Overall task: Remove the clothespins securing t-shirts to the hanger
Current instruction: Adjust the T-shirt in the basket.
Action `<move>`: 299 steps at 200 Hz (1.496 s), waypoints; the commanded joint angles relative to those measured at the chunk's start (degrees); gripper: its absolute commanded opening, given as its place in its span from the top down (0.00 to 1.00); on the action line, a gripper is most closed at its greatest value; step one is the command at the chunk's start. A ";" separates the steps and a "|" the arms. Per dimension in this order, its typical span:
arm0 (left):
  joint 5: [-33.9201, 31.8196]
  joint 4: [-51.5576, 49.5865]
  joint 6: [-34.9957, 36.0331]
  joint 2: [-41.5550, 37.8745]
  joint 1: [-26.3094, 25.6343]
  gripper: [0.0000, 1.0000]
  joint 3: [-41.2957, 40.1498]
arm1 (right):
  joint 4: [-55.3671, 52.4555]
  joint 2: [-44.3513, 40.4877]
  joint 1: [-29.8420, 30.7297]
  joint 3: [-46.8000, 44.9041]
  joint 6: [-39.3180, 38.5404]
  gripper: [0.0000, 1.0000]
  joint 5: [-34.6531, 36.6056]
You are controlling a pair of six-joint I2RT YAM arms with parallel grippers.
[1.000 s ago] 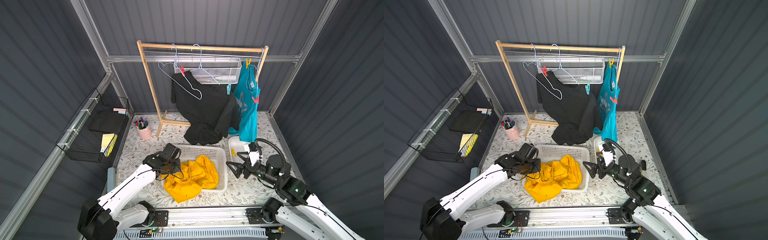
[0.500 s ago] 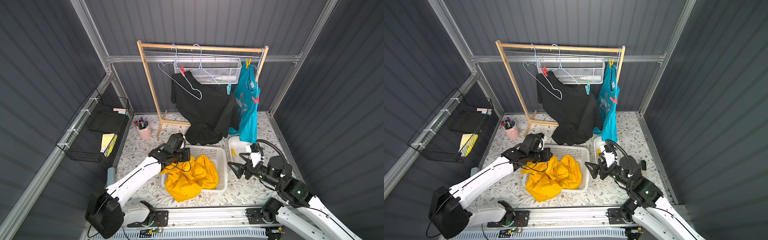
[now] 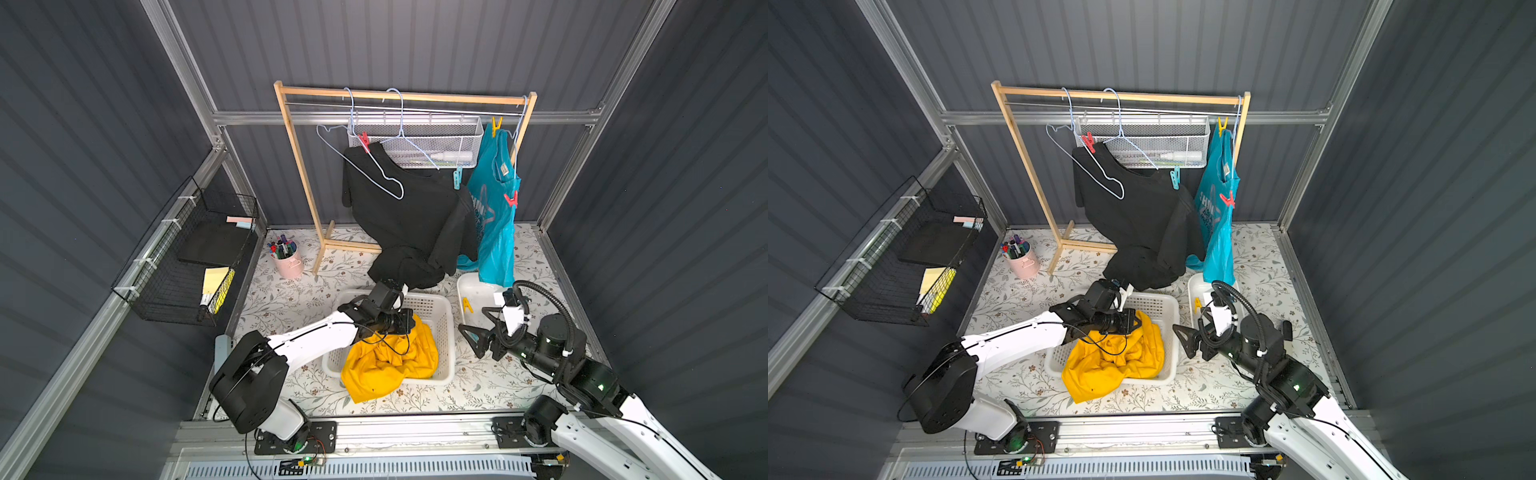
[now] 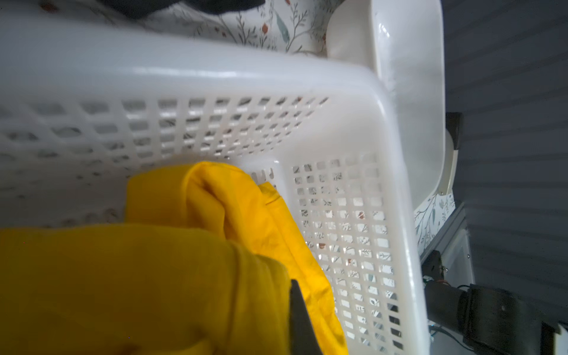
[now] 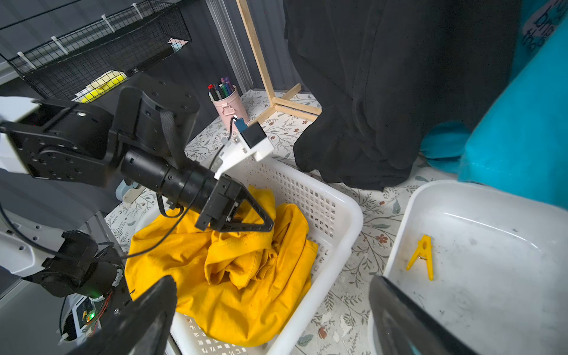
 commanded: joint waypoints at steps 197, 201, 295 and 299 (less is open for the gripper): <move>-13.43 -4.27 14.81 -1.73 0.21 0.00 7.04 | -14.62 0.38 -0.25 12.11 -5.82 0.01 2.36; -13.44 -4.20 14.79 -2.65 0.23 0.00 7.06 | -15.12 0.87 -0.20 13.06 -6.08 0.01 2.27; -18.63 -15.35 26.79 -10.65 2.15 0.00 14.53 | -21.49 21.79 -0.78 37.40 -13.89 0.01 1.60; -18.04 -15.98 26.85 -10.56 2.59 0.00 15.04 | -21.50 22.85 -1.03 38.33 -14.39 0.01 1.60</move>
